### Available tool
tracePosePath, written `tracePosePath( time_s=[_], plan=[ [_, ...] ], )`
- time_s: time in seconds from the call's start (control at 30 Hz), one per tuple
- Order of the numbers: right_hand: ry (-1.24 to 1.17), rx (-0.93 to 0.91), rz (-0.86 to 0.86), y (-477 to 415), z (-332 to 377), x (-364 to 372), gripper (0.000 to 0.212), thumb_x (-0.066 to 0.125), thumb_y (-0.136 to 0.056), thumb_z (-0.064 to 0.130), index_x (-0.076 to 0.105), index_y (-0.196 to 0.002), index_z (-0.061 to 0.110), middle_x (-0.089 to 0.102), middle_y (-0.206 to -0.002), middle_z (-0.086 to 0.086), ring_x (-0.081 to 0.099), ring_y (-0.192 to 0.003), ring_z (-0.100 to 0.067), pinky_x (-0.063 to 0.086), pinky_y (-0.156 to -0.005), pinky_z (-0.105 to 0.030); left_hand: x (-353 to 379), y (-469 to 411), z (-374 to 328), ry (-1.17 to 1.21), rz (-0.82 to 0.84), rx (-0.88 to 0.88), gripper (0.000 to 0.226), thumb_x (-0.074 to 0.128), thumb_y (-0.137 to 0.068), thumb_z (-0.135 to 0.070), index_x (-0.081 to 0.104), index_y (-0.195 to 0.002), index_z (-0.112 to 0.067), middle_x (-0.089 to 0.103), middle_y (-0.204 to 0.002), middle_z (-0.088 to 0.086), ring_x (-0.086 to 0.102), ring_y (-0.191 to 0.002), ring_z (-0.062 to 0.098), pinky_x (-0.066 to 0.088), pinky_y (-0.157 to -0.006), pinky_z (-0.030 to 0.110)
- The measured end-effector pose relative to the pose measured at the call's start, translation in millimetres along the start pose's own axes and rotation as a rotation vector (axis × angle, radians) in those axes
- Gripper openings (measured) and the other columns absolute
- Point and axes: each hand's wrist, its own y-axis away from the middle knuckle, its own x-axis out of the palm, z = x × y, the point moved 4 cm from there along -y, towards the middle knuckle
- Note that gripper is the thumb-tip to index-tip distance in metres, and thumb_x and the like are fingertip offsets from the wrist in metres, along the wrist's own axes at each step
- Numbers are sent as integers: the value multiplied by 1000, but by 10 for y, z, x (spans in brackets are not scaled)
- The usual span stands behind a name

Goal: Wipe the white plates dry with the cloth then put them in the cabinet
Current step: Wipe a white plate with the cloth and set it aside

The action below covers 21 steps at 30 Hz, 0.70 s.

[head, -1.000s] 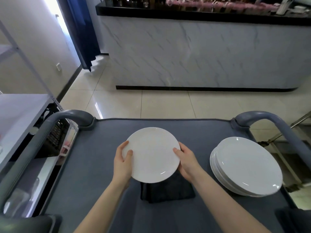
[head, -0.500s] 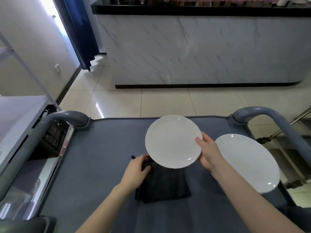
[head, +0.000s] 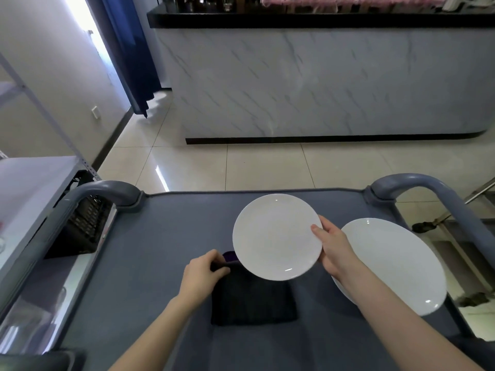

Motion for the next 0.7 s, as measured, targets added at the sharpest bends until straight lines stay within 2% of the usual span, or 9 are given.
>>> tracePosePath(
  time_s=[0.1, 0.2, 0.27, 0.37, 0.43, 0.6, 0.67, 0.7],
  plan=[
    [12, -7, 23, -4, 44, 51, 32, 43, -101, 3, 67, -118, 18, 74, -106, -4, 69, -95, -23, 58, -70, -32, -222, -45, -6, 55, -55, -49, 20, 67, -89, -22, 51, -80, -29, 65, -83, -7, 60, -82, 16, 52, -72, 36],
    [20, -15, 45, 17, 61, 112, 32, 44, -102, 4, 67, -116, 20, 73, -108, -5, 69, -96, -23, 58, -72, -33, -482, -90, -90, 147, -137, -48, 20, 64, -90, -15, 49, -82, -26, 63, -88, -2, 59, -83, 19, 45, -64, 27],
    [26, -16, 56, 28, 52, 152, 32, 44, -102, 4, 67, -115, 22, 73, -110, -5, 69, -97, -24, 59, -71, -32, -669, -102, -182, 197, -211, -26, 21, 63, -87, -11, 51, -85, -28, 63, -91, -7, 58, -85, 11, 43, -65, 22],
    [29, -17, 66, 50, 48, 200, 34, 43, -102, 4, 65, -123, 19, 71, -115, -7, 67, -100, -26, 58, -72, -34, -900, -51, -406, 248, -318, 34, 28, 62, -84, -8, 56, -88, -35, 64, -91, -18, 56, -88, -3, 40, -69, 15],
    [35, -20, 70, 59, 58, 227, 35, 42, -102, 4, 64, -125, 19, 71, -116, -7, 67, -101, -26, 58, -75, -35, -1002, -17, -572, 313, -394, 60, 28, 61, -85, -6, 59, -89, -33, 64, -89, -20, 56, -89, -11, 39, -67, 6],
    [65, -31, 70, 124, 86, 277, 35, 43, -102, 6, 69, -109, 28, 72, -111, -4, 67, -98, -24, 57, -77, -38, -1157, 52, -910, 435, -612, 73, 23, 61, -86, -6, 59, -93, -28, 64, -87, -16, 56, -84, -11, 38, -63, 0],
    [67, -29, 74, 147, 81, 293, 35, 43, -102, 6, 69, -108, 28, 72, -110, -4, 67, -98, -26, 56, -80, -40, -1101, 72, -1066, 431, -614, 113, 22, 64, -84, -10, 58, -93, -30, 65, -85, -16, 57, -83, -10, 39, -63, 0],
    [65, -26, 75, 157, 76, 306, 34, 43, -102, 6, 69, -109, 27, 72, -111, -4, 67, -99, -26, 56, -81, -42, -1037, 68, -1144, 413, -549, 134, 22, 68, -83, -15, 59, -93, -33, 67, -84, -17, 58, -82, -10, 40, -64, 1]
  ],
)
